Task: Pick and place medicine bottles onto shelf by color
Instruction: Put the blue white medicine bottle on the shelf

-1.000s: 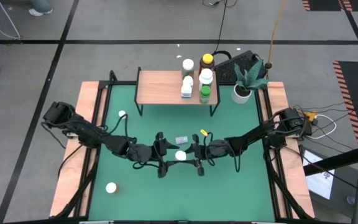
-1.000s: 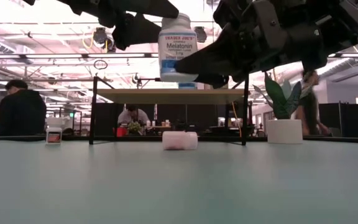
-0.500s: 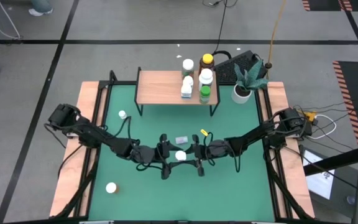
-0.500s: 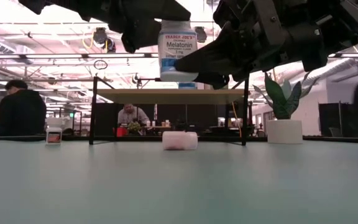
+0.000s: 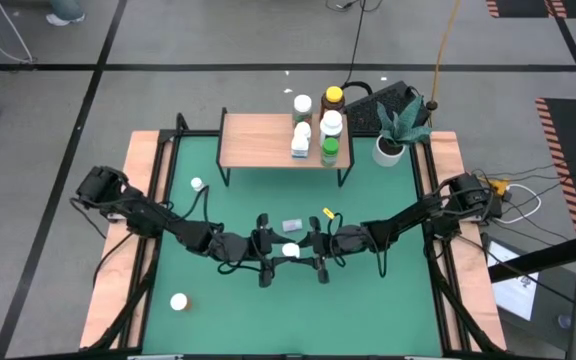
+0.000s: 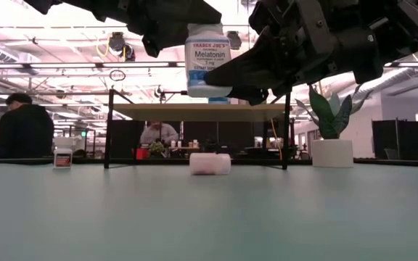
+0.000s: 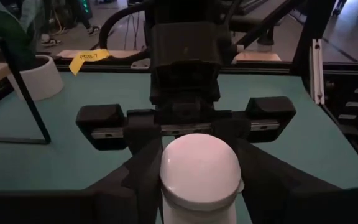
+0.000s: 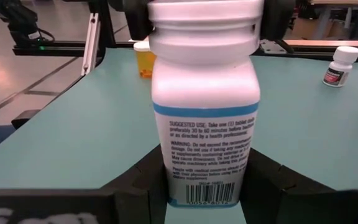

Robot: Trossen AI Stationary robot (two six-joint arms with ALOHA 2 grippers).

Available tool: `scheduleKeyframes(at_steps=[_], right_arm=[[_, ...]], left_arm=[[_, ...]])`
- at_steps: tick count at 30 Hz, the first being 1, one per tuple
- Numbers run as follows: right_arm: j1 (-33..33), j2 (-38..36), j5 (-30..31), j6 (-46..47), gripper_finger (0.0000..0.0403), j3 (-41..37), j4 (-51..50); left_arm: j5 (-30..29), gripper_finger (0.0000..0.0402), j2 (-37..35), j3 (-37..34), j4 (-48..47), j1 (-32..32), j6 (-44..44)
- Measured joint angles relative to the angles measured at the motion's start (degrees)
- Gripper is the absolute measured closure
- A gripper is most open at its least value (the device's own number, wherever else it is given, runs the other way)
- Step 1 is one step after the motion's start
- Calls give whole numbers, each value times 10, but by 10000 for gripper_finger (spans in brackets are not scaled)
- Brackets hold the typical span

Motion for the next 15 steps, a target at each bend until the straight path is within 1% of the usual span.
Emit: scheduleKeyframes(at_steps=[5,9,11,15], right_arm=[[0,0,-1,-9,261,0,1],[6,0,7,-32,249,0,1],[8,0,30,-36,233,0,-3],[8,0,100,-38,190,0,-31]], left_arm=[[0,206,0,0,-1,0,-2],[0,208,-1,0,-1,0,0],[0,215,-12,0,-21,2,4],[0,224,-41,-1,-77,21,-5]])
